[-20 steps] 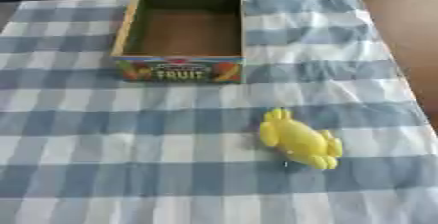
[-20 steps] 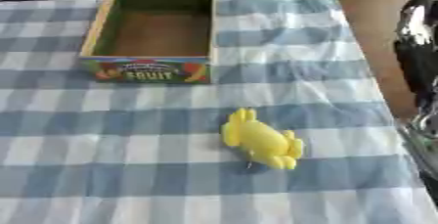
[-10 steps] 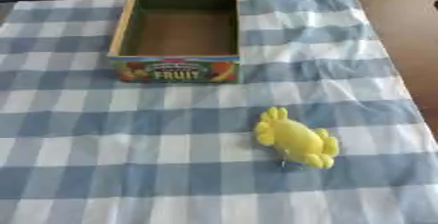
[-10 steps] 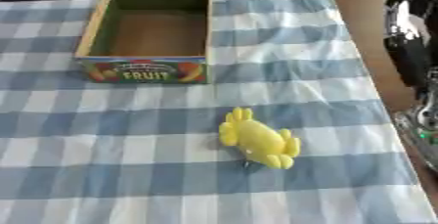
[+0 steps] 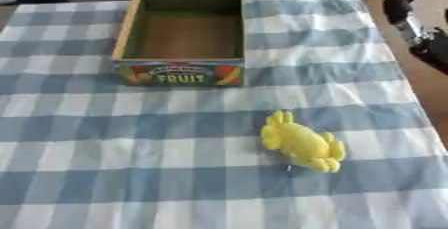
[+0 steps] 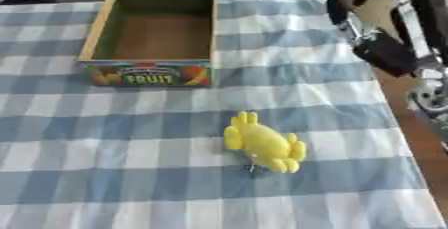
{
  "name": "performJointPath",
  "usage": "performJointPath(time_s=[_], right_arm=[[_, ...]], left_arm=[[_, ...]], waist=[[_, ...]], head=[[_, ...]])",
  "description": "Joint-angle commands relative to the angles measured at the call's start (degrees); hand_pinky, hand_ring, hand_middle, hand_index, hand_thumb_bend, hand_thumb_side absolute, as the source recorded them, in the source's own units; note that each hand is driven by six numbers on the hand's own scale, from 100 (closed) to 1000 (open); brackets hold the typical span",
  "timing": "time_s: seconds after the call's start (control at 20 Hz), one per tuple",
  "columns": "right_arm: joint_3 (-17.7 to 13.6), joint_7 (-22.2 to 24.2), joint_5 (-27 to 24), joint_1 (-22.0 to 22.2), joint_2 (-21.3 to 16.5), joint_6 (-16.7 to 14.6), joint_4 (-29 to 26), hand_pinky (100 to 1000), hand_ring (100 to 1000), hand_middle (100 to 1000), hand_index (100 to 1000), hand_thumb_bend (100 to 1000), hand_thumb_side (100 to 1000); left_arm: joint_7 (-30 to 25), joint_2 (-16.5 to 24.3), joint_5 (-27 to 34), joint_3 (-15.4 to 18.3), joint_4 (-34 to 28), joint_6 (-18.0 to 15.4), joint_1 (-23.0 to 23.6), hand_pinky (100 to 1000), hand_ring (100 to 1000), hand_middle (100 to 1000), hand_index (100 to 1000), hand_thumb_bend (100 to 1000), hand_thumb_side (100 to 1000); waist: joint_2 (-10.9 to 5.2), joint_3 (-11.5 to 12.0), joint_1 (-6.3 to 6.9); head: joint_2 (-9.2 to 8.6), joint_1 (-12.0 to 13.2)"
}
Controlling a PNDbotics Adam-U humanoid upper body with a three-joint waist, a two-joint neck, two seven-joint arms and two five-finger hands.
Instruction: Pick up objects on the table and place them in the box.
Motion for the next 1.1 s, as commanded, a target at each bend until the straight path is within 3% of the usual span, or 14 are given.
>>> performJointPath(time_s=[0.05,0.3,0.35,0.4,0.45,0.55,0.65,0.85,1.1], right_arm=[[1.1,5.8,3.6,-0.7,-2.9,-0.3,-1.1,754,708,541,918,529,1000],[4.2,10.8,6.4,0.9,-4.8,-1.4,-1.1,792,753,582,968,653,1000],[4.9,11.6,6.4,1.3,-5.2,-1.4,-1.1,801,764,582,976,701,947],[5.7,12.6,6.0,1.8,-5.5,-1.3,-1.1,805,771,582,980,760,836],[6.4,13.7,5.4,2.0,-5.7,-1.2,-1.1,819,787,584,986,826,665],[7.4,16.3,3.4,2.2,-6.0,-0.9,-1.1,833,804,599,1000,858,480],[8.0,18.7,1.0,2.1,-6.1,-0.6,-1.1,844,832,636,1000,845,358],[9.2,22.3,-2.7,2.2,-6.4,0.4,-1.1,865,869,688,1000,848,303],[11.0,23.9,-3.5,1.7,-6.6,2.1,-1.1,887,905,732,1000,860,343]], left_arm=[[-0.5,1.1,0.3,-0.2,-1.0,0.2,-0.2,645,619,565,930,100,753],[-0.8,1.2,0.5,-0.5,-1.0,0.4,-0.2,646,618,564,930,100,753],[-0.8,1.3,0.4,-0.5,-1.0,0.4,-0.2,646,617,563,930,100,753],[-0.9,1.3,0.5,-0.6,-1.0,0.4,-0.3,646,617,563,930,100,752],[-1.0,1.3,0.5,-0.6,-1.0,0.4,-0.3,646,617,559,929,100,744],[-1.1,1.4,0.6,-0.7,-1.0,0.5,-0.3,646,617,555,928,100,736],[-1.1,1.4,0.6,-0.7,-1.0,0.5,-0.3,646,616,554,928,100,738],[-1.1,1.4,0.7,-0.8,-1.0,0.5,-0.3,645,616,553,928,100,739],[-1.3,1.4,0.8,-1.0,-1.0,0.6,-0.3,645,616,554,928,100,739]], waist=[[-0.99,0.2,-0.08],[-0.97,0.3,-0.21],[-0.99,0.3,-0.25],[-1.01,0.3,-0.32],[-1.05,0.3,-0.37],[-1.14,0.3,-0.48],[-1.21,0.3,-0.57],[-1.30,0.5,-0.77],[-1.34,0.6,-0.97]], head=[[-0.12,-0.1],[-0.21,-0.1],[-0.22,-0.1],[-0.22,0.0],[-0.23,0.0],[-0.25,0.0],[-0.25,0.0],[-0.29,0.1],[-0.21,0.0]])
